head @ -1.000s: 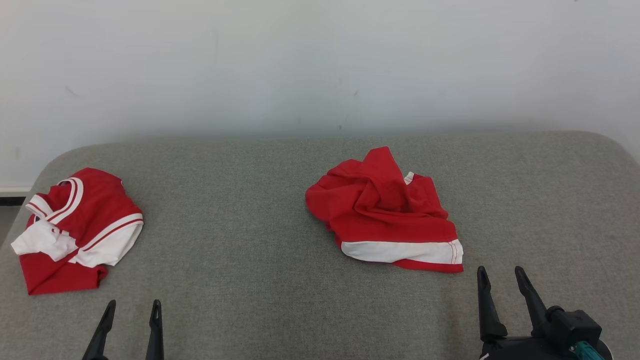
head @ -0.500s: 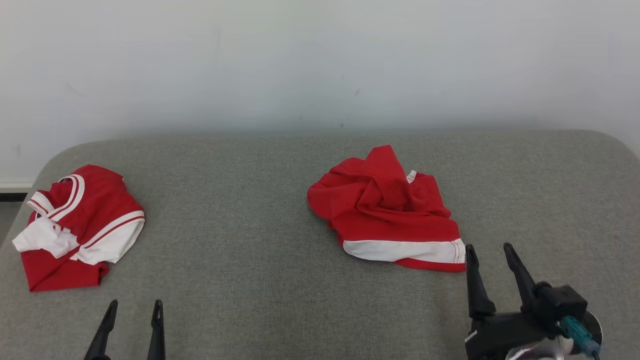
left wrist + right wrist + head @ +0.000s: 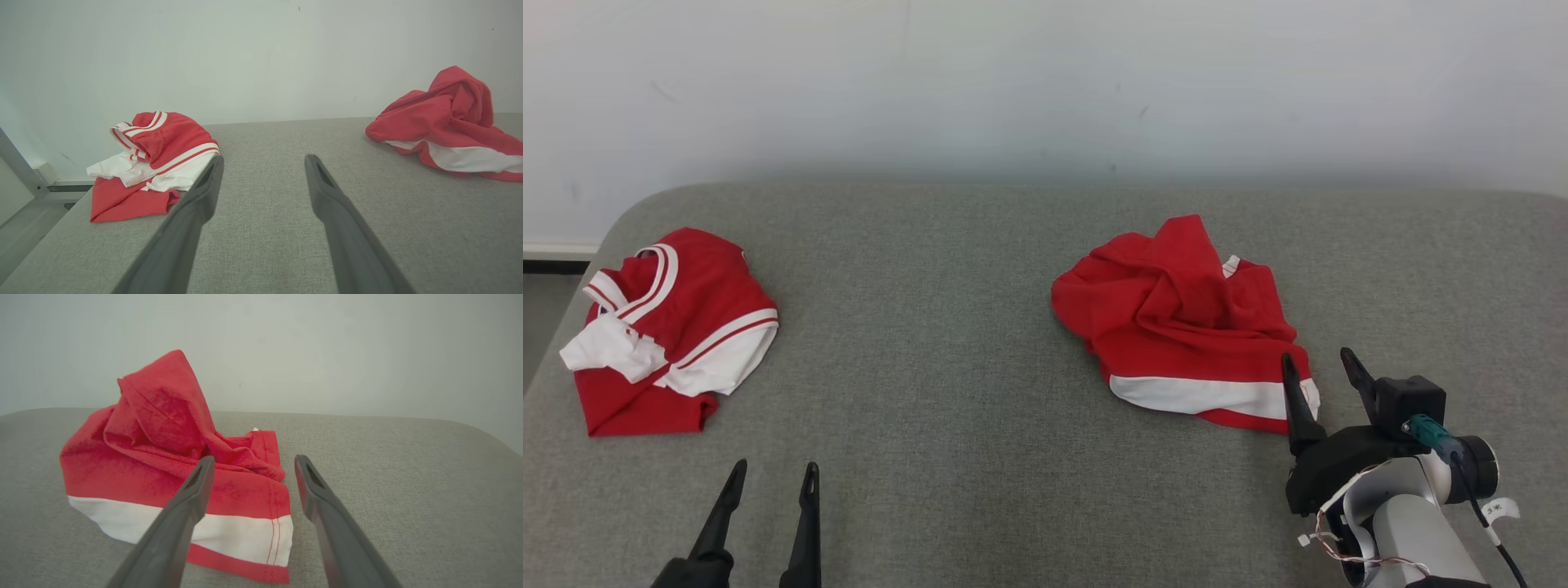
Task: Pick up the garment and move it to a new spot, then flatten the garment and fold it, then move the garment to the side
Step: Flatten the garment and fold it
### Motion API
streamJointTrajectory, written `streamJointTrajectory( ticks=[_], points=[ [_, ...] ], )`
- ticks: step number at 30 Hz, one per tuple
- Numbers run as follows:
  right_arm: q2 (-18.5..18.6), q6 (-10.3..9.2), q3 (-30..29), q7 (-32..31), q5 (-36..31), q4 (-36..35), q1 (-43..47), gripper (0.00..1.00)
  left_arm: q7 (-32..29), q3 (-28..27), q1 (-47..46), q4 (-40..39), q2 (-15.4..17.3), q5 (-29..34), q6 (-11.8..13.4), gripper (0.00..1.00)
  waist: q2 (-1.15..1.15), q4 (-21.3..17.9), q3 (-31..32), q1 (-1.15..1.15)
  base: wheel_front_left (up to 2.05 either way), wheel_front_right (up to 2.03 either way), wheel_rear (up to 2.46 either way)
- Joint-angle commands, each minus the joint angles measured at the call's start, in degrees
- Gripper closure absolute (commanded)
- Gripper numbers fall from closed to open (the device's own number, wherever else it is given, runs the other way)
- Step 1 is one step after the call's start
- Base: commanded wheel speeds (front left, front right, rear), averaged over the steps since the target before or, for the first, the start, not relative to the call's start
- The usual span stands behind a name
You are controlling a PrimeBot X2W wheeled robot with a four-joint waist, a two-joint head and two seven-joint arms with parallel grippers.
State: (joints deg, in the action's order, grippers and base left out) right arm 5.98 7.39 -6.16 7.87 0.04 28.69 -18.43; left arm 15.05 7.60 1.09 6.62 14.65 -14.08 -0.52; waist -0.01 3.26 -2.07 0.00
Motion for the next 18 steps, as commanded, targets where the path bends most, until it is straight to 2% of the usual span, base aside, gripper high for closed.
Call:
streamJointTrajectory(
  ticks=[1, 8, 15, 16, 17, 18],
  points=[
    [0.8, 0.2, -0.7, 0.2, -0.2, 3.4, -1.8, 0.0, 0.2, 0.1, -1.1, 0.3, -0.4, 0.5, -0.3, 0.0, 0.01, 1.2, -1.3, 0.0, 0.0, 0.0, 0.0],
    [3.5, 0.2, -4.0, 1.3, -1.3, 17.0, -6.7, 0.0, 0.2, -0.1, -2.6, 1.1, -1.2, 1.1, -1.3, 0.0, 0.01, 2.8, -3.0, 0.0, 0.0, 0.0, 0.0],
    [3.5, 0.2, -3.6, 2.4, -1.4, 25.4, -10.3, 0.0, 0.2, -0.3, -3.3, 1.6, -1.7, 1.5, -1.8, 0.0, 0.01, 3.6, -3.8, 0.0, 0.0, 0.0, 0.0],
    [3.4, 0.2, -3.1, 2.7, -1.1, 26.5, -10.8, 0.05, 0.2, -0.4, -3.4, 1.7, -1.7, 1.5, -1.8, 0.0, 0.01, 3.6, -3.9, 0.0, 0.0, 0.0, 0.0],
    [3.4, 0.2, -2.8, 3.2, -0.7, 27.4, -11.2, 0.67, 0.2, -0.5, -3.4, 1.8, -1.8, 1.5, -1.9, 0.0, 0.01, 3.6, -3.8, 0.0, 0.0, 0.0, 0.0],
    [3.4, 0.19, -2.5, 3.6, -0.5, 28.3, -11.5, 1.0, 0.2, -0.7, -3.3, 1.9, -1.9, 1.5, -1.9, 0.0, 0.01, 3.6, -3.7, 0.0, 0.0, 0.0, 0.0]
  ],
)
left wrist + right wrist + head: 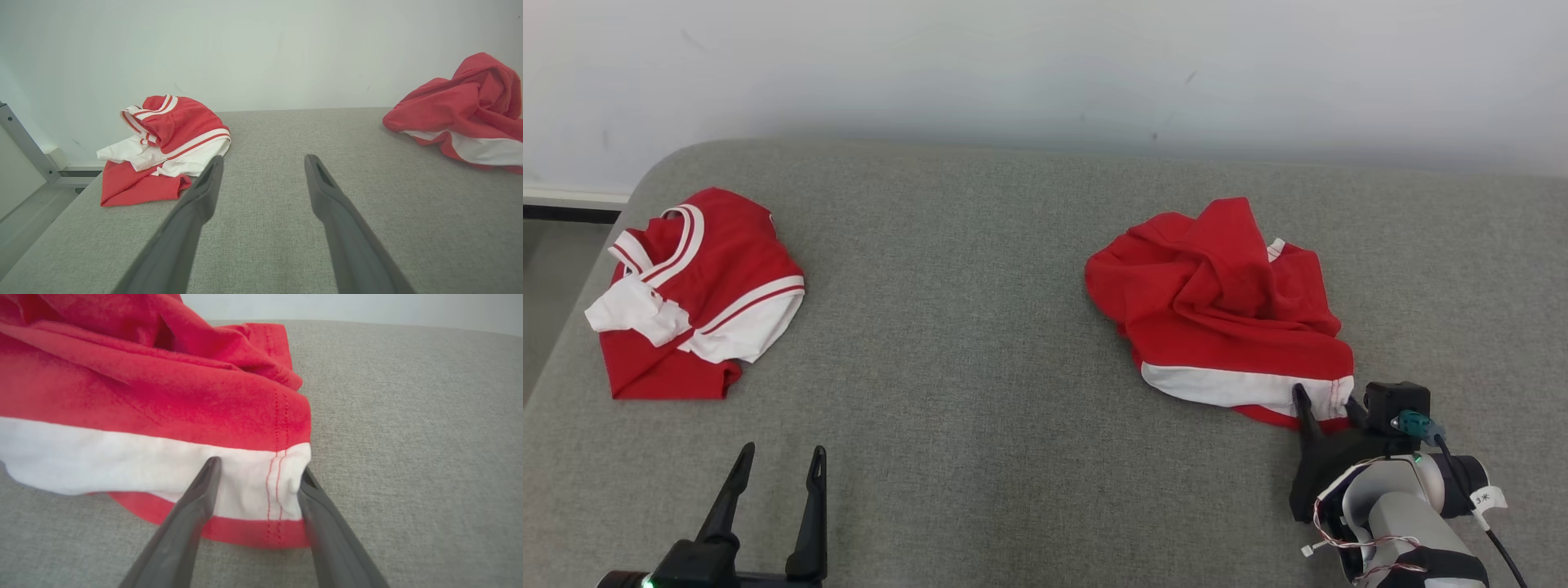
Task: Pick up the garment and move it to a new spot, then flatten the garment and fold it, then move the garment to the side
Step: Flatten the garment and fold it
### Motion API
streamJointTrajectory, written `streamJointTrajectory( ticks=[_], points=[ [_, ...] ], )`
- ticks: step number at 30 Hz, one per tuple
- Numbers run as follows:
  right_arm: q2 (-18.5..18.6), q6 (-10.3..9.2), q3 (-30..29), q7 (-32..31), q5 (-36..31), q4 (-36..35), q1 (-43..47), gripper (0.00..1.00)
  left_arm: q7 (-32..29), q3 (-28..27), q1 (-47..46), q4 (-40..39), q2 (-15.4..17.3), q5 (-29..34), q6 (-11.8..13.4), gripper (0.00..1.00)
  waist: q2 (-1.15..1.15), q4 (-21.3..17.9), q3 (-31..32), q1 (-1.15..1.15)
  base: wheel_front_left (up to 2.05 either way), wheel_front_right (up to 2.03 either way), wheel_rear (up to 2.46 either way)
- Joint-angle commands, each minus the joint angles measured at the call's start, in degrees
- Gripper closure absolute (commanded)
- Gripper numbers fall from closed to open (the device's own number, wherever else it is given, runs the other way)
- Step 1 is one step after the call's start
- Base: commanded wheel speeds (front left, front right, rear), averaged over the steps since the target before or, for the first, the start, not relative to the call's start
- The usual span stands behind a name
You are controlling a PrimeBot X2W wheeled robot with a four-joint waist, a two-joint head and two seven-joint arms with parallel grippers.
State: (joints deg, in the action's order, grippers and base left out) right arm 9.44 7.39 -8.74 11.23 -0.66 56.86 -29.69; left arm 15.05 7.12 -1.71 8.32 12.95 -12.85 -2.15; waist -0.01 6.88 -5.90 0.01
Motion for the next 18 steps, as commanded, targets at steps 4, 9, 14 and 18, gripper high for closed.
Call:
streamJointTrajectory(
  ticks=[4, 9, 14, 18],
  points=[
    [-0.6, 0.19, 1.5, 2.8, 1.8, 1.6, -0.4, 1.0, 0.2, -0.7, 0.8, 0.6, -0.5, 0.4, 0.0, 0.0, 0.01, -0.9, 1.5, -0.01, 0.0, 0.0, 0.0],
    [-2.1, 0.2, 6.7, 4.0, 5.8, -3.5, 2.7, 1.0, 0.2, -1.4, 2.3, 1.2, -1.0, 0.0, -0.1, 0.0, 0.01, -3.1, 4.1, -0.01, 0.0, 0.0, 0.0],
    [-0.9, 0.19, 12.5, 4.0, 11.2, -16.5, 9.5, 1.0, 0.2, -1.4, 3.3, 1.1, -1.6, 0.4, -0.4, 0.0, 0.01, -5.4, 5.3, -0.01, 0.0, 0.0, 0.0],
    [1.5, 0.19, 13.3, 3.4, 14.6, -28.2, 17.1, 1.0, 0.2, -1.4, 3.2, 0.9, -2.1, 0.7, -0.6, 0.0, 0.01, -6.7, 5.0, -0.01, 0.0, 0.0, 0.0]
  ],
)
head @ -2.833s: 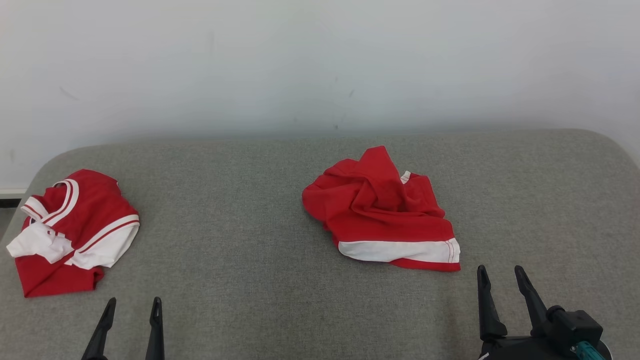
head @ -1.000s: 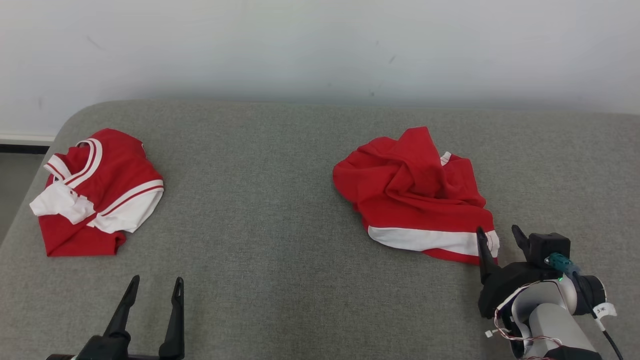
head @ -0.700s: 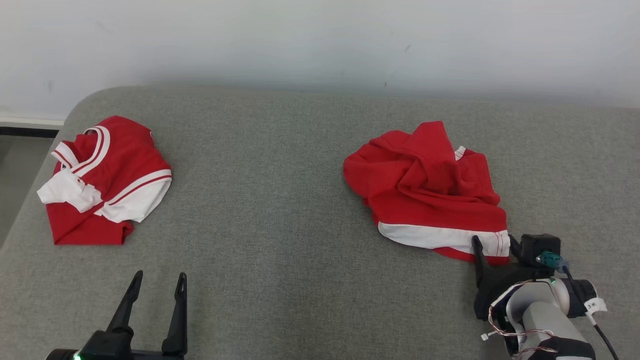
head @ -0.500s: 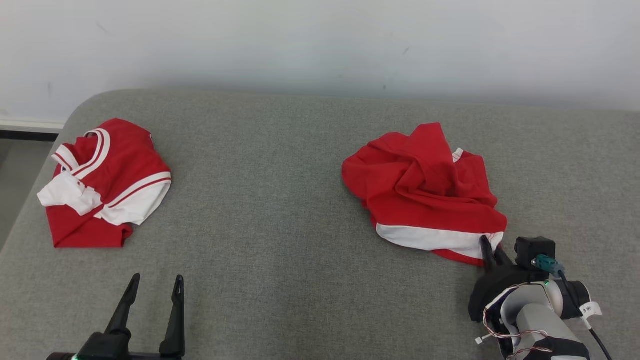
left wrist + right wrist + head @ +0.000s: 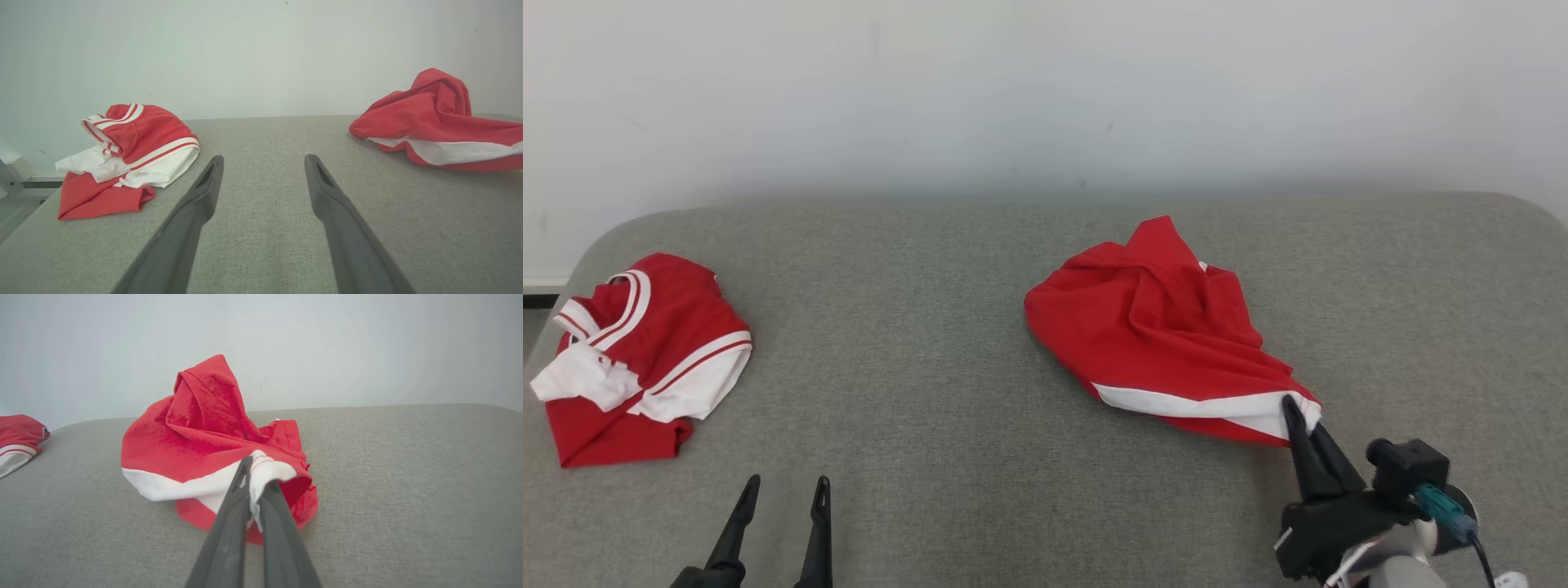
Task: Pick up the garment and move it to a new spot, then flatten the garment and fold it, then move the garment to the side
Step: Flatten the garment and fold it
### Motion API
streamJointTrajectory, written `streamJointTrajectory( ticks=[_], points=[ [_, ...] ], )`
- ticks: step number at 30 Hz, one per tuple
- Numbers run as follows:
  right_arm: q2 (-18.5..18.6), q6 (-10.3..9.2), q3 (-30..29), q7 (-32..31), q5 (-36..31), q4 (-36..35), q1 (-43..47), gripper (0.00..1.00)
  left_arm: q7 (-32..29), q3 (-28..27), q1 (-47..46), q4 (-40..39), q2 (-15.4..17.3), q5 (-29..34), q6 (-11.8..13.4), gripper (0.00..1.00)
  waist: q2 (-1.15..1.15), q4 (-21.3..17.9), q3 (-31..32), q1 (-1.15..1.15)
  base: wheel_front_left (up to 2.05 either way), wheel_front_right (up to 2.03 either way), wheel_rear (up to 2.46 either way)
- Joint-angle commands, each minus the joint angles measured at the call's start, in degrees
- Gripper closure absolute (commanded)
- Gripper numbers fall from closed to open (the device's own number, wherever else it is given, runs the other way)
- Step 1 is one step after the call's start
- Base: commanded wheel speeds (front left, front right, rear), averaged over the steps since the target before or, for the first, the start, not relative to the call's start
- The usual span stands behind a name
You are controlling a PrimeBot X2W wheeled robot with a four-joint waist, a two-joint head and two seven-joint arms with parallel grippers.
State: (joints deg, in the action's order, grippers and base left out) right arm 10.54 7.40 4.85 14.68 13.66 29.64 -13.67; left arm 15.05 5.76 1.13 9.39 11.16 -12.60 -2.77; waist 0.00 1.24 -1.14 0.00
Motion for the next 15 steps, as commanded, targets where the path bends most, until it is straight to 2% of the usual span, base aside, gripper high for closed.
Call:
streamJointTrajectory(
  ticks=[1, 5, 8, 11, 12, 13, 15],
  points=[
    [0.9, 0.18, -0.9, -0.9, 0.9, -3.9, 3.4, 1.0, 0.2, 0.0, 0.3, -0.2, -0.3, 0.6, -0.1, 0.0, 0.0, -1.3, 0.0, 0.0, 0.0, 0.0, 0.0],
    [1.4, 0.18, -5.5, -5.1, 1.3, -15.4, 13.6, 1.0, 0.2, -0.2, -0.1, -0.3, -0.4, 0.7, -0.5, 0.0, 0.0, -2.0, -0.9, 0.0, 0.0, 0.0, 0.0],
    [0.1, 0.18, -9.6, -8.6, 0.4, -23.7, 20.2, 1.0, 0.2, -0.5, -0.6, -0.5, -0.3, 0.9, -0.7, 0.0, 0.0, -2.4, -1.8, 0.0, 0.0, 0.0, 0.0],
    [-1.5, 0.18, -12.1, -12.0, 0.1, -28.5, 25.0, 1.0, 0.2, -0.5, -1.1, -0.1, -0.4, 1.2, -0.9, 0.0, 0.0, -2.5, -2.2, 0.0, 0.0, 0.0, 0.0],
    [-1.7, 0.18, -12.8, -12.4, -0.3, -29.5, 25.5, 0.93, 0.2, -0.5, -1.3, 0.0, -0.5, 1.3, -1.0, 0.0, 0.0, -2.5, -2.2, 0.0, 0.0, 0.0, 0.0],
    [-1.9, 0.18, -13.3, -12.7, -0.6, -30.2, 25.8, 0.03, 0.2, -0.4, -1.4, 0.2, -0.6, 1.3, -1.2, 0.0, 0.0, -2.5, -2.2, 0.0, 0.0, 0.0, 0.0],
    [-2.7, 0.18, -13.8, -13.0, -1.1, -31.2, 25.8, 0.0, 0.2, -0.2, -1.5, 0.6, -0.7, 1.4, -1.1, 0.0, 0.0, -2.4, -1.8, 0.0, 0.0, 0.0, 0.0]
  ],
)
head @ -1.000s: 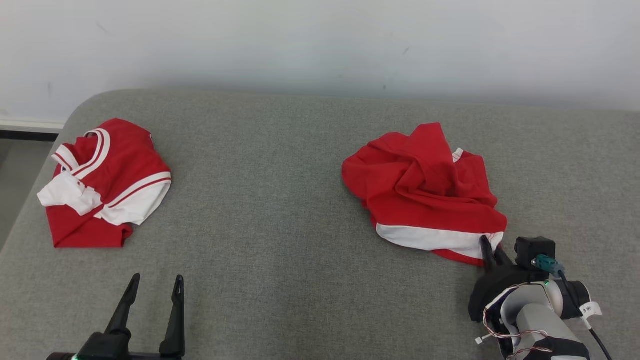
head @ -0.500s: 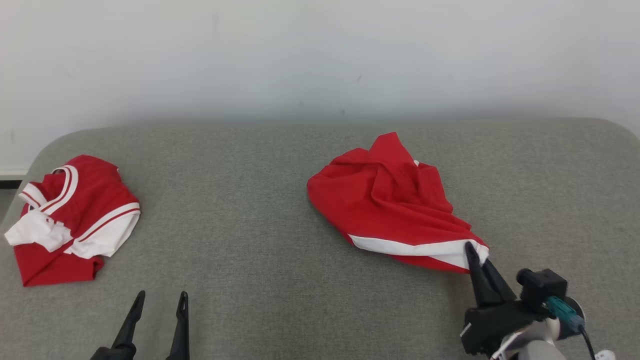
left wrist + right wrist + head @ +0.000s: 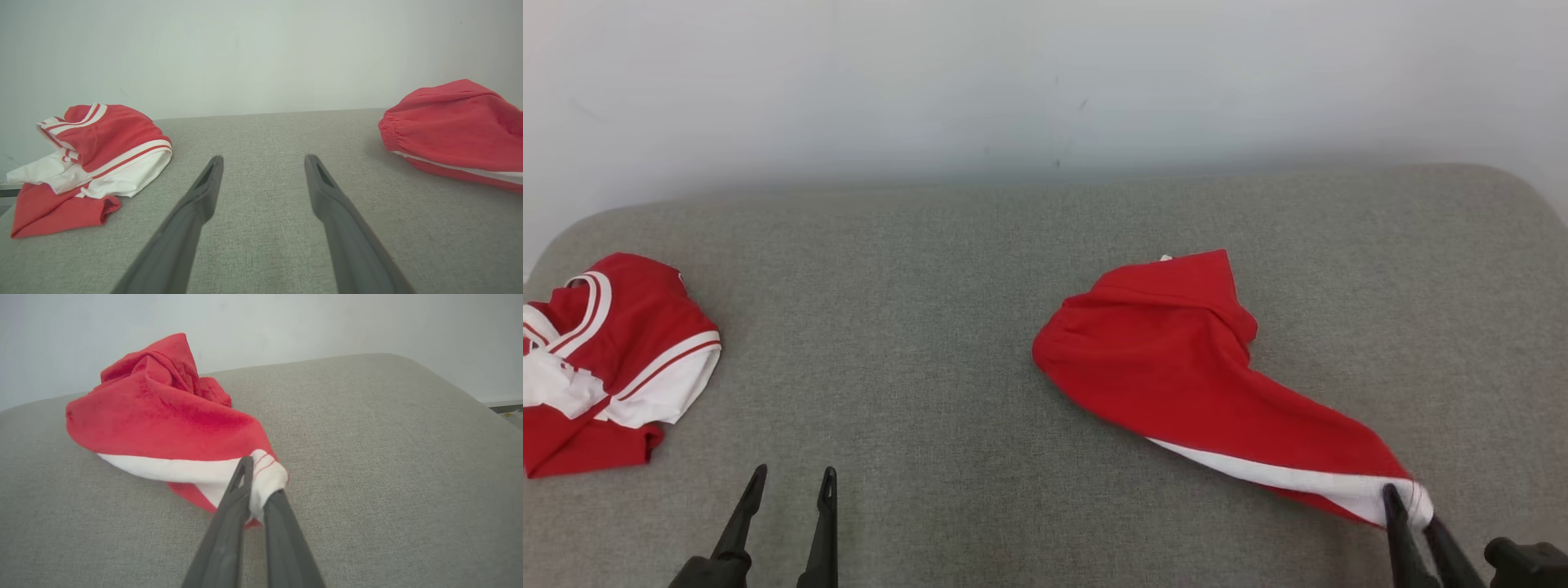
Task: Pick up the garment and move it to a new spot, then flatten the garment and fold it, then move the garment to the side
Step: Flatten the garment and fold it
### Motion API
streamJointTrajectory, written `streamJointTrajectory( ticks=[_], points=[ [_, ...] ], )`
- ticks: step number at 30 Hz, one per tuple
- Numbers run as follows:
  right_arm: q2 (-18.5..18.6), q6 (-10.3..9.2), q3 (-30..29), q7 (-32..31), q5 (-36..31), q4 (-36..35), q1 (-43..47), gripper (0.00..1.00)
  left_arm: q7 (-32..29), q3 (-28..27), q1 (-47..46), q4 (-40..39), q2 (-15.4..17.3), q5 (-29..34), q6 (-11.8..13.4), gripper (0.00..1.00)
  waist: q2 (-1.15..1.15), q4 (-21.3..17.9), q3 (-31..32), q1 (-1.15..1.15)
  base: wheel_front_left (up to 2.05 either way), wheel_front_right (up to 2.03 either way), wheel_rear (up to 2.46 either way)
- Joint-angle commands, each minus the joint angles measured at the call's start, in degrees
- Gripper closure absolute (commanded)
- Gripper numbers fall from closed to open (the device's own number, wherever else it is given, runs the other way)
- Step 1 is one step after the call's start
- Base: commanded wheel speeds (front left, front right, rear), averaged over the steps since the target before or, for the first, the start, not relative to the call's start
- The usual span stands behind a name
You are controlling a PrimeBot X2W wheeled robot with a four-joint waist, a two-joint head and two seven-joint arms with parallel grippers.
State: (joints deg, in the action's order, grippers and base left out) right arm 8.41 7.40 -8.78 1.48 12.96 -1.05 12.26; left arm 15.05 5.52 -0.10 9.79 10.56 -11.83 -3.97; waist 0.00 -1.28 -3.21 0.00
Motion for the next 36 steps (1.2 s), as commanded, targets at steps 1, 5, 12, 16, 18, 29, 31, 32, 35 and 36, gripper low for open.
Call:
streamJointTrajectory(
  ticks=[1, 5, 12, 16, 18, 29, 31, 32, 35, 36],
  points=[
    [-0.7, 0.18, -0.4, 0.1, -0.8, -1.0, -0.3, 0.0, 0.2, 0.1, -0.4, 0.3, -0.2, 0.6, -0.1, 0.0, 0.0, 0.2, 0.6, 0.0, 0.0, 0.0, 0.0],
    [-1.0, 0.18, -1.3, 0.4, -2.0, -3.0, -1.1, 0.0, 0.2, 0.1, -0.5, 0.7, -0.1, 0.9, -0.4, 0.0, 0.0, 0.7, 1.7, 0.0, 0.0, 0.0, 0.0],
    [-1.5, 0.18, -2.3, 0.4, -3.7, -6.2, -2.6, 0.0, 0.2, -0.5, 1.1, 0.4, 0.3, 1.0, -0.2, 0.0, 0.0, 2.2, 3.4, 0.0, 0.0, 0.0, 0.0],
    [-2.0, 0.18, -0.8, 2.2, -4.3, -7.4, -3.3, 0.0, 0.2, -0.6, 1.6, -0.1, 0.3, 1.2, 0.0, 0.0, 0.0, 3.1, 3.7, 0.0, 0.0, 0.0, 0.0],
    [-2.4, 0.18, 0.5, 3.5, -4.3, -7.5, -3.7, 0.0, 0.2, -0.6, 1.8, -0.3, 0.3, 1.1, 0.1, 0.0, 0.0, 3.7, 3.7, 0.0, 0.0, 0.0, 0.0],
    [-4.7, 0.18, 4.3, 8.9, -4.3, -4.1, -4.1, 0.0, 0.2, -2.2, 1.8, -1.3, 0.5, 1.2, 1.1, 0.0, 0.0, 4.8, 2.3, 0.0, 0.0, 0.0, 0.0],
    [-4.9, 0.18, 4.7, 9.2, -4.2, -3.4, -4.7, 0.0, 0.2, -2.1, 0.5, -1.2, 0.6, 1.2, 0.9, 0.0, 0.0, 4.1, 1.7, 0.0, 0.0, 0.0, 0.0],
    [-4.9, 0.18, 4.8, 9.3, -4.2, -3.1, -5.1, 0.0, 0.2, -1.8, -0.5, -1.1, 0.7, 1.3, 0.5, 0.0, 0.0, 3.7, 1.3, 0.0, 0.0, 0.0, 0.0],
    [-5.1, 0.18, 5.3, 9.6, -4.5, -2.2, -6.3, 0.0, 0.2, -0.2, -4.2, -0.2, 1.1, 1.7, -0.5, 0.0, 0.0, 1.9, 0.1, 0.0, 0.0, 0.0, 0.0],
    [-5.1, 0.18, 5.5, 9.5, -4.6, -1.9, -6.8, 0.0, 0.2, 0.3, -5.8, 0.1, 1.1, 1.6, -0.8, 0.0, 0.0, 1.3, -0.4, 0.0, 0.0, 0.0, 0.0]
  ],
)
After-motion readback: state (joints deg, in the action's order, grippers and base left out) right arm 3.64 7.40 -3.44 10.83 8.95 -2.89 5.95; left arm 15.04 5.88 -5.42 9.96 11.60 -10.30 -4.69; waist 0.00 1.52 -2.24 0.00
